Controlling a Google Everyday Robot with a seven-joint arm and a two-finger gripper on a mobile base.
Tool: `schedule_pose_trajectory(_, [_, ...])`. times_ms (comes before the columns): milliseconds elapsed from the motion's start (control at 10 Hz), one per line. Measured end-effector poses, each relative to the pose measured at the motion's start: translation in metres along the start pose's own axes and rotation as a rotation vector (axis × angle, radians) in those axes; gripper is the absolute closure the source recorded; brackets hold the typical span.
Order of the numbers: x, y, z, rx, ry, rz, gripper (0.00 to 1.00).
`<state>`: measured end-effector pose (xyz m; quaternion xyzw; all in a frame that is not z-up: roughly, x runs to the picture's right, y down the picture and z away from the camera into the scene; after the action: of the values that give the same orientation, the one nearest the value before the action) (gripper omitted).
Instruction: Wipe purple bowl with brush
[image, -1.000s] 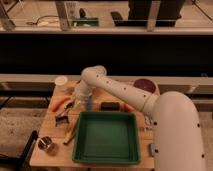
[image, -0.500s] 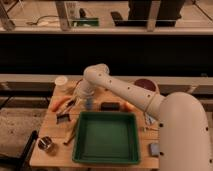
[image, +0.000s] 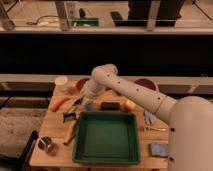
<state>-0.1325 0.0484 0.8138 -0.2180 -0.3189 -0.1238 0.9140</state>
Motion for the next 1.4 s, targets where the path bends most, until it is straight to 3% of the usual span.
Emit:
schedule_pose_trajectory(200, [-0.010, -0.012, -0.029, 0.069, 0.030, 0.003, 1.00])
schedule_pose_trajectory(500, [-0.010, -0.021, -0.056, 0.135, 0.077, 0.018, 1.00])
schedule_pose_trajectory(800, [0.030, -0.011, -0.091, 0.175, 0.105, 0.090, 1.00])
schedule_pose_trajectory(1400, [0.139, 0.022, -0.183, 0.272, 0.146, 0.272, 1.00])
